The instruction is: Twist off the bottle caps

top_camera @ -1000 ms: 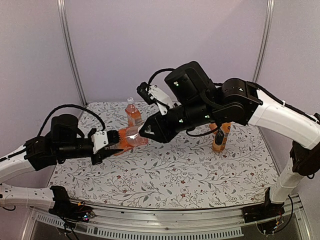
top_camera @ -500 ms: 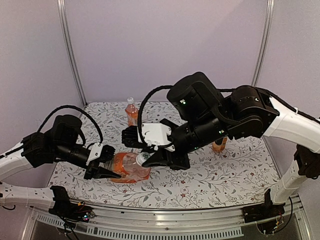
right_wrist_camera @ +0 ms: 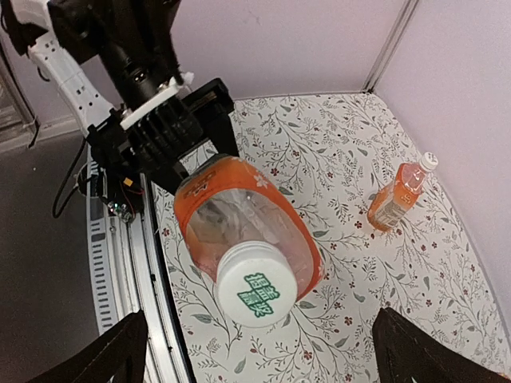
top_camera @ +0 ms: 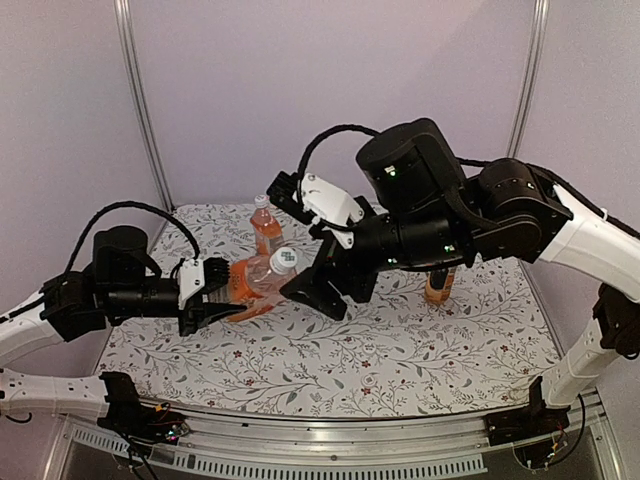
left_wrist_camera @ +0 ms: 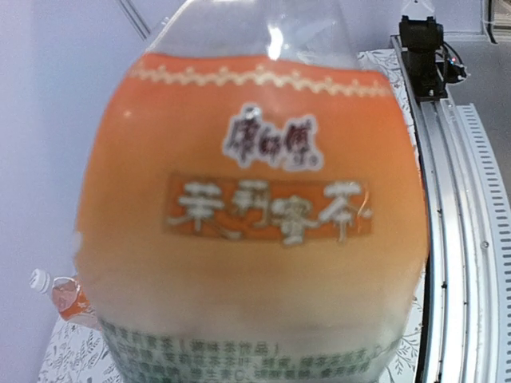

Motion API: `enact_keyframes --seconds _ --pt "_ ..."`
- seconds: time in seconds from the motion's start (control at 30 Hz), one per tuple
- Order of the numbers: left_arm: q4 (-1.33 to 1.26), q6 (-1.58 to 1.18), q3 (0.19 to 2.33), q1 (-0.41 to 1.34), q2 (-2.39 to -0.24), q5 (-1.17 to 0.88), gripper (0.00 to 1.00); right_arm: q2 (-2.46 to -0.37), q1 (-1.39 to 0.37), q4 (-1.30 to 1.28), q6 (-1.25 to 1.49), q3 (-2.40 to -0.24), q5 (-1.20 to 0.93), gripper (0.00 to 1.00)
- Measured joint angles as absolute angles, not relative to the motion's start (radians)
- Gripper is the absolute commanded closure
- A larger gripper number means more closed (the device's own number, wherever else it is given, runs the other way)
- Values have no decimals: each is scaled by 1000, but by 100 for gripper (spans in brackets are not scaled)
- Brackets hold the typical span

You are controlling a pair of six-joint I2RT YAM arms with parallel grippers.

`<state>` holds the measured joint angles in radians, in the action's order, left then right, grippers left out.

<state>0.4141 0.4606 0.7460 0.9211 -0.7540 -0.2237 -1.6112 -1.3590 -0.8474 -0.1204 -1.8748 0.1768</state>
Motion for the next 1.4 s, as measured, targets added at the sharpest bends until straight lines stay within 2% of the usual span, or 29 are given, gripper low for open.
enact_keyframes --seconds 0.3,0.67,0.93,1.27,1.4 --pt "320 479 730 921 -758 -6 91 -1599 -1250 -822 377 -1878 279 7" --pt "252 588 718 921 -793 175 91 -1615 -1229 -834 590 -1899 239 17" --pt "236 635 717 921 -809 199 91 -1685 -1208 -847 617 -1954 158 36" --pt "224 645 717 921 -821 197 90 -1736 -1203 -837 609 -1984 96 70" --pt "222 646 717 921 -824 194 90 -1740 -1203 -835 603 -1985 72 72"
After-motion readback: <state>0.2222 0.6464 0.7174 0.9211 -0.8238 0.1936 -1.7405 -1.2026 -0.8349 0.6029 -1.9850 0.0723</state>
